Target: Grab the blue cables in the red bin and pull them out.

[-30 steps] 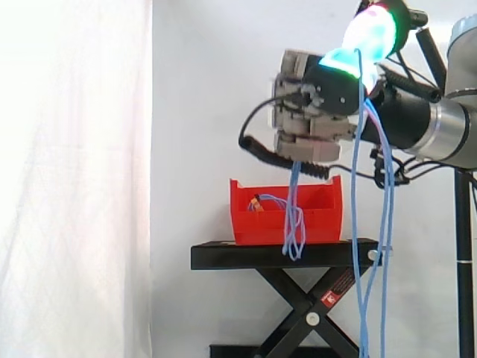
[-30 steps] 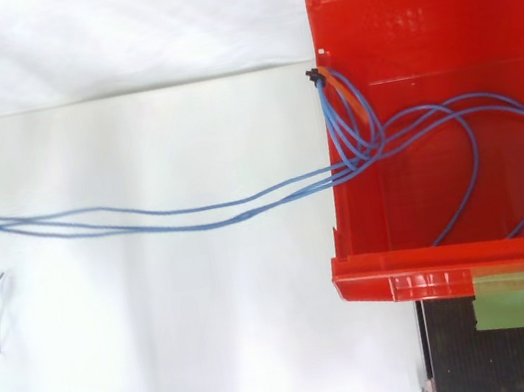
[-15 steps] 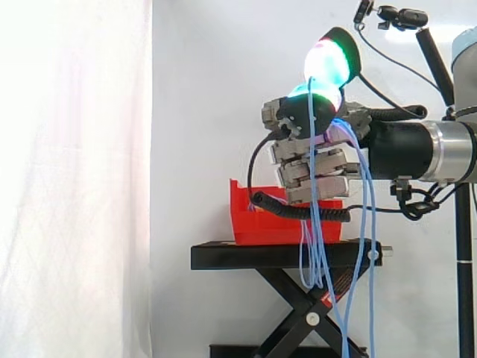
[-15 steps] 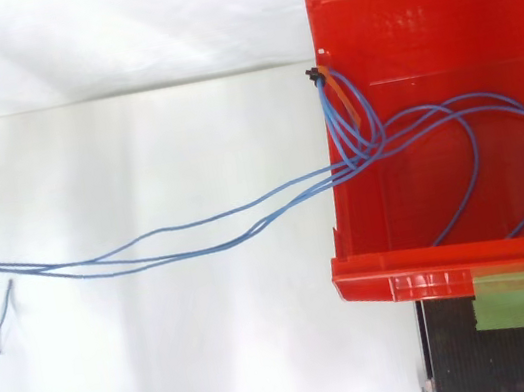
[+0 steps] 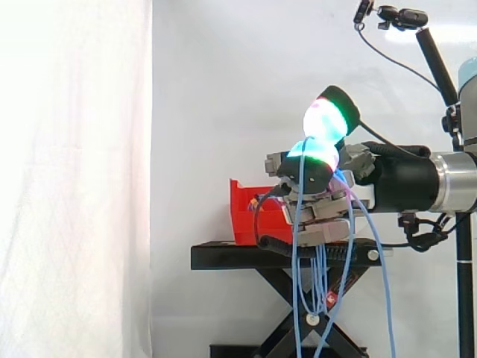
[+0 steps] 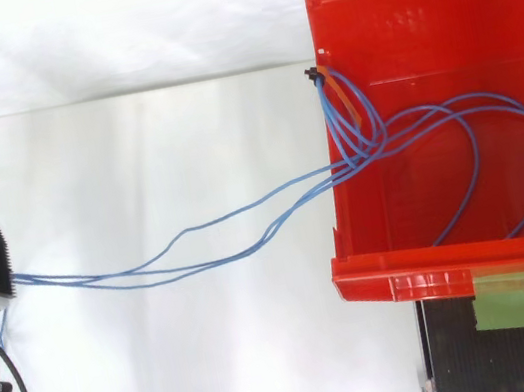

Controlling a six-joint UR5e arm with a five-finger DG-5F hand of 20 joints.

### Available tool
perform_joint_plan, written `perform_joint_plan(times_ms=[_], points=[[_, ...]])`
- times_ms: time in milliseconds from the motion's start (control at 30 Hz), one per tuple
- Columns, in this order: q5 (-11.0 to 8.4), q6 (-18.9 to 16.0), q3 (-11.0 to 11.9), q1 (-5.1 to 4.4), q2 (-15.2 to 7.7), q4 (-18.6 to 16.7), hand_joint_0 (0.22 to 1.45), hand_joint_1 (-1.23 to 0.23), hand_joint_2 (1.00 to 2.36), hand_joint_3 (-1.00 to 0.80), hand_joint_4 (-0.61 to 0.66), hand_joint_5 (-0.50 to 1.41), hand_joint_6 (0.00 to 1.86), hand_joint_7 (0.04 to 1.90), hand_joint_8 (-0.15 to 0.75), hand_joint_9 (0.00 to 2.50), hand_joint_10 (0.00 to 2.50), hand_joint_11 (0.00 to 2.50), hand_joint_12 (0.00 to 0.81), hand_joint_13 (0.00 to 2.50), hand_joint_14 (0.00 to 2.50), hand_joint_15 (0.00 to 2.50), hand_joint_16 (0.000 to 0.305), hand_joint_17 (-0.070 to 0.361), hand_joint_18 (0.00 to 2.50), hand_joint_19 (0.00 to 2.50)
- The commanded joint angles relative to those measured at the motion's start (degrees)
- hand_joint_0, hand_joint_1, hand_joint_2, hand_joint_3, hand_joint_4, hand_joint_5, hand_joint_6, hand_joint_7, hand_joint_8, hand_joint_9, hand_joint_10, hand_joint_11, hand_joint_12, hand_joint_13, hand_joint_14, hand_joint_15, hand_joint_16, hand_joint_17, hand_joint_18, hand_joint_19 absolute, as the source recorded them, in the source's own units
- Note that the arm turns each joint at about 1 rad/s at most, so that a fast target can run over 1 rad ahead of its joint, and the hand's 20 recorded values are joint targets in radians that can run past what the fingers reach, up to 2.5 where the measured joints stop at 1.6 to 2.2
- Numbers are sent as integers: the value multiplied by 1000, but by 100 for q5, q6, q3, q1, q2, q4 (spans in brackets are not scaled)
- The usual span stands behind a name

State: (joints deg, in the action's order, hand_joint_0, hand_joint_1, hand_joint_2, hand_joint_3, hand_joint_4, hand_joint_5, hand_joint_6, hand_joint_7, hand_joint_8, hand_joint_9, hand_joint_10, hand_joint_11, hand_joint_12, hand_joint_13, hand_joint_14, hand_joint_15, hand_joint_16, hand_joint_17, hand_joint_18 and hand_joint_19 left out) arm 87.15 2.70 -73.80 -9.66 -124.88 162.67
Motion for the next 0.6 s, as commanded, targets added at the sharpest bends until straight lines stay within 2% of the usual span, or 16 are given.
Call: perform_joint_plan(times_ms=[0,300,567], points=[[30,244,-29,35,-1,-16,910,-963,1000,-1000,-29,1072,249,944,173,1608,25,1753,251,1480,1305,1573,38,85,1273,1395],[30,604,-20,26,-1,-25,913,-959,1000,-1000,-36,1066,261,945,181,1605,25,1745,244,1480,1288,1600,38,85,1273,1402],[30,613,-20,26,-1,-16,914,-955,1000,-1000,-37,1056,290,930,173,1582,27,1727,249,1478,1282,1592,37,84,1275,1403]])
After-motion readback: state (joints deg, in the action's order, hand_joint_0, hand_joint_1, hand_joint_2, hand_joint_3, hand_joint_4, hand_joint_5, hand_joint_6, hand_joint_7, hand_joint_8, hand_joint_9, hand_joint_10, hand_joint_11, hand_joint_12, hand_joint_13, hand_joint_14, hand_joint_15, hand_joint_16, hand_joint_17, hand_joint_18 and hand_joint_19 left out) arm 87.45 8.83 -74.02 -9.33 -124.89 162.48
